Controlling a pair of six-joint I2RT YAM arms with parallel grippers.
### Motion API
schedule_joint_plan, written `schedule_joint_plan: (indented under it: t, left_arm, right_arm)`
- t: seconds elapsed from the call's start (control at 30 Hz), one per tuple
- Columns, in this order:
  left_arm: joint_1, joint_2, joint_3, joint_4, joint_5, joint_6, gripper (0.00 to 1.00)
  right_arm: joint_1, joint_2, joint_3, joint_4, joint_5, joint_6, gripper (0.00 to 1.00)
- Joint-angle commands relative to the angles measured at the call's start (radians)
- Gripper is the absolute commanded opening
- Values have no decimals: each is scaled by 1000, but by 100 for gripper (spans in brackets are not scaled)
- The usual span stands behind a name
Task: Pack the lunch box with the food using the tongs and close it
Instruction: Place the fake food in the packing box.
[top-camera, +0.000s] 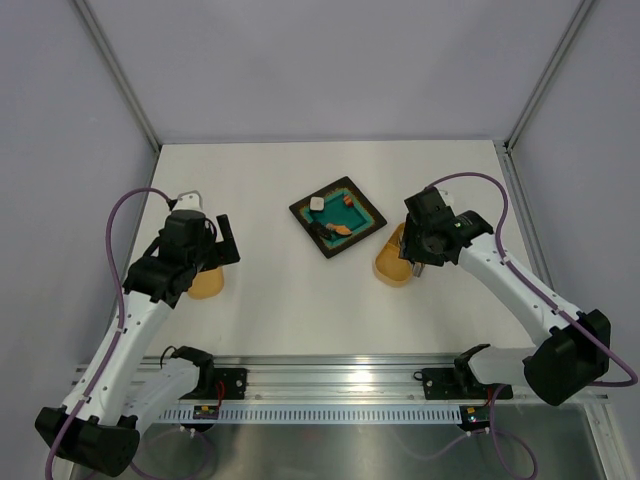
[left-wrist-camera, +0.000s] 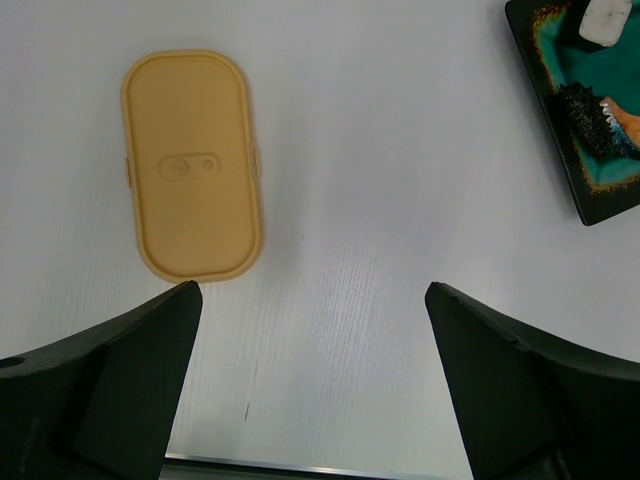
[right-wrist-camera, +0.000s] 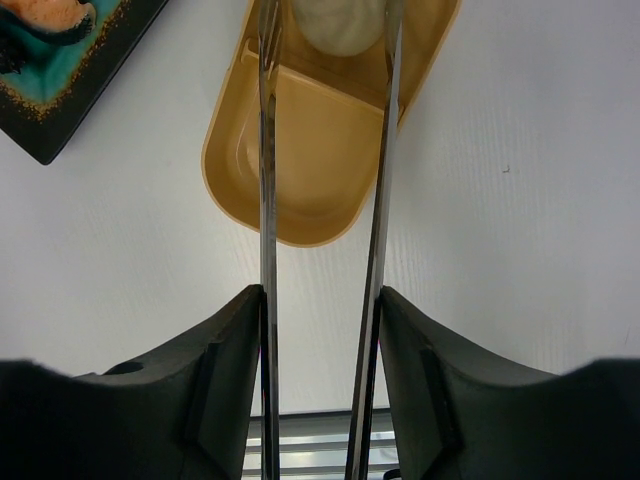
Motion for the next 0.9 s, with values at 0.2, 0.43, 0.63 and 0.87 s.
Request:
schedule_joint_plan:
  t: [0.2, 0.43, 0.63, 0.87]
  left_arm:
    - [0, -17, -6, 27, 8, -6, 99]
    - [-2, -16, -6, 32, 8, -3, 99]
    - [-2, -7, -6, 38, 15, -9, 99]
    - [0, -7, -1, 33, 9, -10, 99]
  right_arm:
    - [-6, -16, 74, -10, 18, -5, 56]
    - [-5, -51, 148, -41, 7, -12, 55]
    - [-1, -3, 217, -10, -77, -48, 50]
    - [78, 136, 323, 18, -94, -101, 49]
